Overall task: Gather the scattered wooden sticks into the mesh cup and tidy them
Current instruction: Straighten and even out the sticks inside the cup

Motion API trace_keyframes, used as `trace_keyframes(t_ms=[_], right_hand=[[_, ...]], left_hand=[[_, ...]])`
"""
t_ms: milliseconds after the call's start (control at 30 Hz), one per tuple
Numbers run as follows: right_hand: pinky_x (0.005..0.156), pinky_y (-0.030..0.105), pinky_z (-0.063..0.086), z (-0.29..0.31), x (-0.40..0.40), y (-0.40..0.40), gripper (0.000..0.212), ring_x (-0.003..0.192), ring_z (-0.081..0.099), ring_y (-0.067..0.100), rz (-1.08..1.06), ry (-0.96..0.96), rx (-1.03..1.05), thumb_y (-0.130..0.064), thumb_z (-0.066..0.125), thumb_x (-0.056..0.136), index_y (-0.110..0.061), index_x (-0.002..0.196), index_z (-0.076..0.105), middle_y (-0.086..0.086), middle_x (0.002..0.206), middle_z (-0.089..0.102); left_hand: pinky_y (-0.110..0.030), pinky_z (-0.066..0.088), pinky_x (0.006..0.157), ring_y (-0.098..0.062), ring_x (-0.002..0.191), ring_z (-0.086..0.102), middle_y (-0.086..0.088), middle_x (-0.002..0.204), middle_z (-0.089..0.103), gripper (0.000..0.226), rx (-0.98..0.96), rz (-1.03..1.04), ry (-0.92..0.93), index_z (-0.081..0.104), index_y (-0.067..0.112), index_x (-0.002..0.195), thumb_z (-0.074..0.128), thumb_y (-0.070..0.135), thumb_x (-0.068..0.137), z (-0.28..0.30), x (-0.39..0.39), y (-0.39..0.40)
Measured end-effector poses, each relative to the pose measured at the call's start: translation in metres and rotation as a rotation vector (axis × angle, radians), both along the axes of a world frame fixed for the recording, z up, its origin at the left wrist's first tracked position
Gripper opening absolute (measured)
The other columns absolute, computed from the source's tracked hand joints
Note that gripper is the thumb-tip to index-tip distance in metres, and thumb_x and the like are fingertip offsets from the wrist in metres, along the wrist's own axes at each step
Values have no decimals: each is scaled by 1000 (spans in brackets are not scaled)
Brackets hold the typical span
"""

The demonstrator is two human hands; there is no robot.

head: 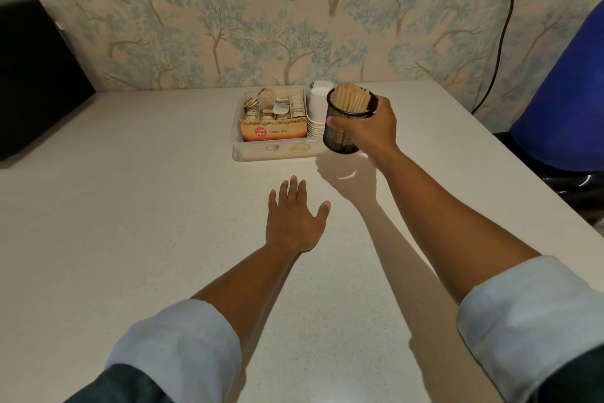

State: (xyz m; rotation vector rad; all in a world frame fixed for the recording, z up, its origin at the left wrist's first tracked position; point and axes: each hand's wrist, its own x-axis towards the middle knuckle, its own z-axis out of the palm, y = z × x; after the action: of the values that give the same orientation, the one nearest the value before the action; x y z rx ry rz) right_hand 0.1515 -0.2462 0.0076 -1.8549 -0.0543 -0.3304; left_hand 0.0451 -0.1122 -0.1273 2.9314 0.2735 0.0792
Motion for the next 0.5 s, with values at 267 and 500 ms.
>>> trace_keyframes(t_ms=[267,500], right_hand=[[92,34,54,15,35,8,93,112,56,17,-48,26,52,-40,91,44,-17,124,49,0,122,57],[94,35,53,13,62,11,97,114,54,18,-61,58,27,-39,91,46,-18,130,46,1,126,54]], left_hand=[[-45,-8,123,-22,155,-8,-2,168,-6,85,-39,-13,-22,5,19,161,13,72,95,1,-4,0],[-45,-7,124,-22,155,-7,-1,168,-6,86,-38,-6,-38,6,20,161,13,73,94,0,-2,1]])
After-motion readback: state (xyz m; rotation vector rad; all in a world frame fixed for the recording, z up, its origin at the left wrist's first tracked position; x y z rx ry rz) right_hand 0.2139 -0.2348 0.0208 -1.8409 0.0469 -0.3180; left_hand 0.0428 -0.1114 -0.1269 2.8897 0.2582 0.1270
